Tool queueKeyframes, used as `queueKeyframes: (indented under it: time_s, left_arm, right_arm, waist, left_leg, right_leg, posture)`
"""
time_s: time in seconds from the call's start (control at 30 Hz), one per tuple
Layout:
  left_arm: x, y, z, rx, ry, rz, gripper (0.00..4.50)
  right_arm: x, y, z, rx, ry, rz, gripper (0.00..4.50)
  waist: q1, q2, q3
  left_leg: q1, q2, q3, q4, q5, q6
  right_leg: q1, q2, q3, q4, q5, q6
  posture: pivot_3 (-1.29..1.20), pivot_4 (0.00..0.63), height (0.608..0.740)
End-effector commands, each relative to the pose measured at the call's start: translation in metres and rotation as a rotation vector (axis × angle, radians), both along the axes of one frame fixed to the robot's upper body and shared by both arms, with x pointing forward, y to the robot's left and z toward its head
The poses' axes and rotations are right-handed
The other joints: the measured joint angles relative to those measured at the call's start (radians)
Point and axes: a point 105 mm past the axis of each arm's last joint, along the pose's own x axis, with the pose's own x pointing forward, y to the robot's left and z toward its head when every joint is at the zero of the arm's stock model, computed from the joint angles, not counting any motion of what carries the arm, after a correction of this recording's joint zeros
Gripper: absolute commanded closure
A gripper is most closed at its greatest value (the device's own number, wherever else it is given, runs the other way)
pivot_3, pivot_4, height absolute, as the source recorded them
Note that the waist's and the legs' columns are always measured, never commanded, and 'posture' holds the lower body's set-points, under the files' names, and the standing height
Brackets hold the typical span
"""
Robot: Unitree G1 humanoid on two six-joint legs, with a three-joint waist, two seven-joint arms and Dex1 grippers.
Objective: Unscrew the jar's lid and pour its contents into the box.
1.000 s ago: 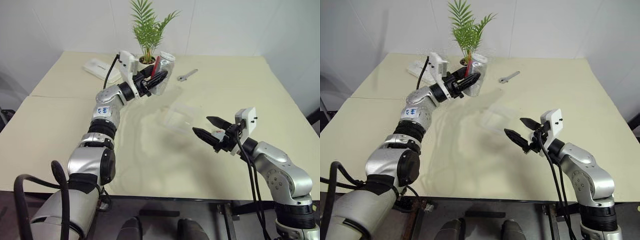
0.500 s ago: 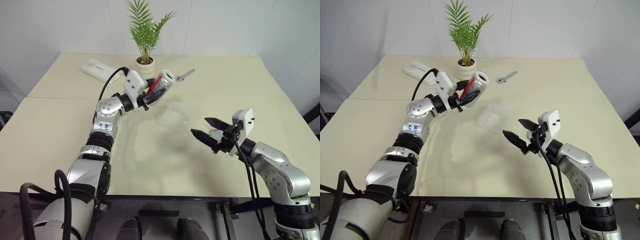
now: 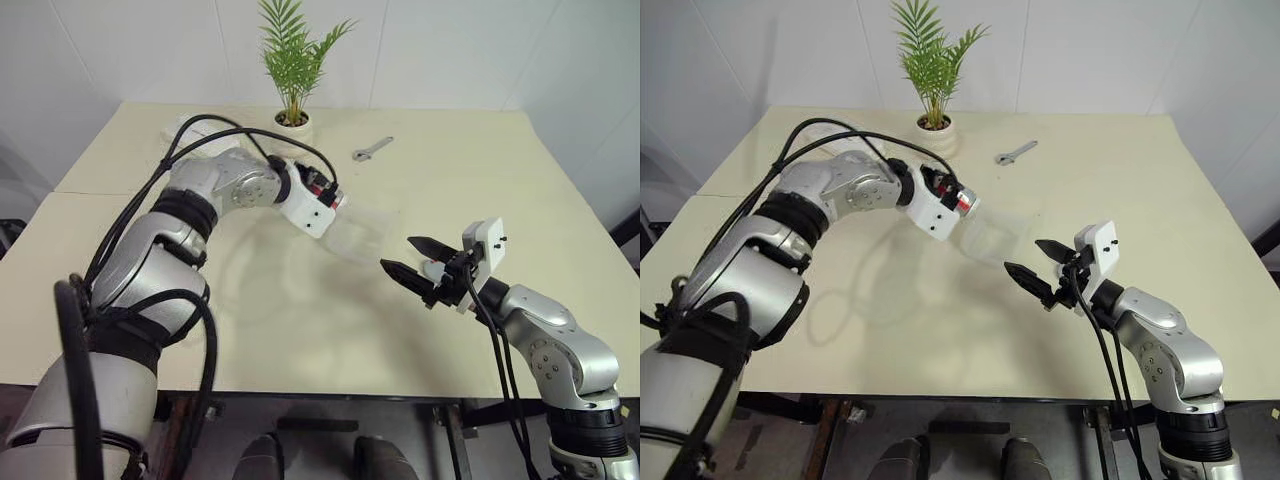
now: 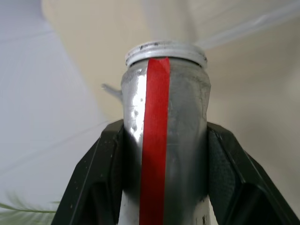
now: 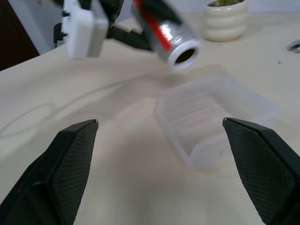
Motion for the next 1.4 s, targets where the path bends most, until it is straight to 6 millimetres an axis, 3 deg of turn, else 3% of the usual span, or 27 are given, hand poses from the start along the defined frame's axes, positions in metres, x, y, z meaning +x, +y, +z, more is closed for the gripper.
queueKeyframes:
  time_s: [0.03, 0.17, 0.33, 0.53, 0.8, 0.9, 1.03, 1.1, 1.3, 1.37, 1.4]
  left_arm:
    - [-0.002, -0.025, 0.019, 0.062, -0.113, -0.041, 2.55]
    - [-0.008, -0.043, 0.010, 0.227, -0.154, -0.116, 2.55]
    - [0.000, -0.042, 0.005, 0.459, -0.255, -0.062, 2.55]
    - [-0.007, -0.062, 0.012, 0.368, -0.254, -0.105, 2.55]
    - [-0.010, -0.049, 0.021, 0.142, -0.081, -0.057, 2.55]
    - [-0.008, -0.035, 0.033, -0.049, 0.016, 0.004, 2.55]
    - [-0.003, -0.006, 0.047, -0.426, 0.191, 0.078, 2.55]
    - [0.001, 0.017, 0.054, -0.672, 0.280, 0.102, 2.55]
    - [0.003, 0.085, 0.049, -1.260, 0.464, 0.114, 2.55]
    - [0.002, 0.115, 0.054, -1.504, 0.480, 0.117, 2.55]
    - [0.000, 0.144, 0.058, -1.700, 0.461, 0.119, 2.55]
  right_arm:
    - [-0.002, 0.003, 0.007, 0.018, -0.034, 0.015, 0.01]
    - [-0.003, 0.003, 0.006, 0.023, -0.027, 0.017, 0.01]
    - [-0.002, 0.002, 0.005, 0.035, -0.027, 0.009, 0.01]
    - [-0.004, 0.005, 0.005, 0.050, -0.029, 0.012, 0.01]
    - [-0.005, 0.003, 0.004, 0.009, -0.022, 0.043, 0.01]
    - [-0.002, 0.002, 0.005, -0.012, -0.026, 0.055, 0.01]
    - [0.001, 0.001, 0.006, -0.048, -0.037, 0.079, 0.01]
    - [0.002, 0.000, 0.007, -0.069, -0.049, 0.091, 0.01]
    - [0.004, -0.003, 0.011, -0.128, -0.078, 0.143, 0.01]
    - [0.004, -0.003, 0.012, -0.143, -0.084, 0.156, 0.01]
    - [0.004, -0.004, 0.012, -0.155, -0.089, 0.166, 0.01]
  waist:
    - [0.003, 0.000, 0.000]
    - [0.001, 0.000, 0.000]
    - [-0.002, 0.000, 0.000]
    - [-0.001, 0.000, 0.000]
    - [-0.005, 0.000, 0.000]
    - [-0.006, 0.000, 0.000]
    - [-0.007, 0.000, 0.000]
    - [-0.009, 0.000, 0.000]
    - [-0.009, 0.000, 0.000]
    - [-0.009, 0.000, 0.000]
    - [-0.009, 0.000, 0.000]
  left_leg:
    - [0.000, 0.000, 0.000, -0.001, 0.000, 0.000]
    - [0.001, 0.000, 0.002, -0.004, 0.000, 0.000]
    - [0.001, 0.001, 0.003, -0.004, 0.000, 0.000]
    - [0.000, 0.001, 0.003, -0.004, 0.000, -0.001]
    - [0.001, 0.001, 0.003, -0.004, 0.000, -0.001]
    - [0.001, 0.001, 0.003, -0.004, 0.000, -0.001]
    - [0.002, 0.002, 0.003, -0.003, 0.000, -0.001]
    - [0.002, 0.002, 0.003, -0.003, 0.000, -0.001]
    - [0.003, 0.003, 0.003, 0.004, 0.000, -0.001]
    - [0.003, 0.003, 0.003, 0.006, 0.001, -0.001]
    - [0.004, 0.003, 0.003, 0.007, 0.001, -0.001]
  right_leg:
    - [0.000, 0.000, 0.000, -0.001, 0.000, 0.000]
    - [-0.001, 0.000, 0.001, -0.003, 0.000, 0.000]
    - [-0.002, 0.001, 0.001, -0.003, 0.000, 0.000]
    - [-0.001, 0.001, 0.001, -0.003, 0.000, 0.000]
    - [-0.002, 0.001, 0.001, -0.002, 0.000, 0.000]
    - [-0.001, 0.001, 0.001, -0.002, 0.000, 0.000]
    - [-0.001, 0.001, 0.002, 0.000, 0.000, 0.000]
    - [-0.001, 0.001, 0.002, 0.001, 0.000, 0.000]
    - [-0.001, 0.002, 0.002, 0.010, 0.000, -0.001]
    - [-0.001, 0.002, 0.002, 0.013, 0.000, -0.001]
    - [0.000, 0.002, 0.002, 0.014, 0.000, -0.001]
  posture:
    - [0.00, 0.150, 0.740]
    - [0.00, 0.150, 0.740]
    - [0.00, 0.150, 0.740]
    - [0.00, 0.150, 0.740]
    - [0.00, 0.150, 0.740]
    - [0.00, 0.150, 0.740]
    - [0.00, 0.150, 0.740]
    - [0.00, 0.150, 0.740]
    - [0.00, 0.150, 0.740]
    - [0.00, 0.150, 0.740]
    - [0.00, 0.150, 0.740]
